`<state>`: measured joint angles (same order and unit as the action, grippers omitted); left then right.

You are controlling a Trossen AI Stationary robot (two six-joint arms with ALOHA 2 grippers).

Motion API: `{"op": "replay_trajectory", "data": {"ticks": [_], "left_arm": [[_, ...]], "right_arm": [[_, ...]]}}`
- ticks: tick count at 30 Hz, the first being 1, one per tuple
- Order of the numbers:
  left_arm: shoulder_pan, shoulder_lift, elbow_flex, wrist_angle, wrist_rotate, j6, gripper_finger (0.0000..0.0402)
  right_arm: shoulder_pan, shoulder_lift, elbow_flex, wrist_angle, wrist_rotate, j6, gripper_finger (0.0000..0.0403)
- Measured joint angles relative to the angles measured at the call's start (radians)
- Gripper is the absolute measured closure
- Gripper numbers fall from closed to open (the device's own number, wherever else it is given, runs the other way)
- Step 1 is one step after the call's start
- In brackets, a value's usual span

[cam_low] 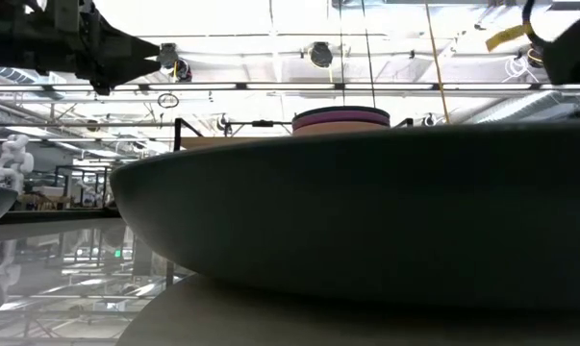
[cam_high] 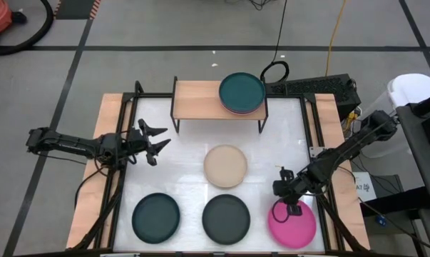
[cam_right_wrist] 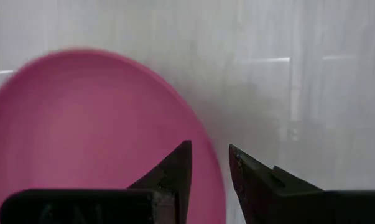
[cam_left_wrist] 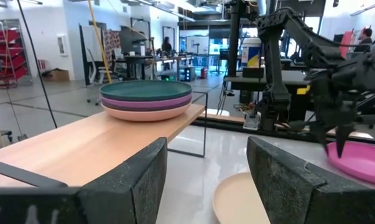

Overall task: Place and stack plates onto a shelf
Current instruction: Put the pink plate on the shelf

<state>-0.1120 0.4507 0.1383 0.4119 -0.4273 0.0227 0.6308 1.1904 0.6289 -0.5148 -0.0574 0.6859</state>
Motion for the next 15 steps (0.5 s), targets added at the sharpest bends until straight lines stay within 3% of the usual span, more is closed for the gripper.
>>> {"op": "replay_trajectory", "data": {"ticks": [15], "left_arm": [[0.0,0.001,0.0,-0.028,0.008,-0.032,0.0176]], "right_arm": [[0.0,0.0,-0.081,0.042,0.0,0.082,0.0321]]}}
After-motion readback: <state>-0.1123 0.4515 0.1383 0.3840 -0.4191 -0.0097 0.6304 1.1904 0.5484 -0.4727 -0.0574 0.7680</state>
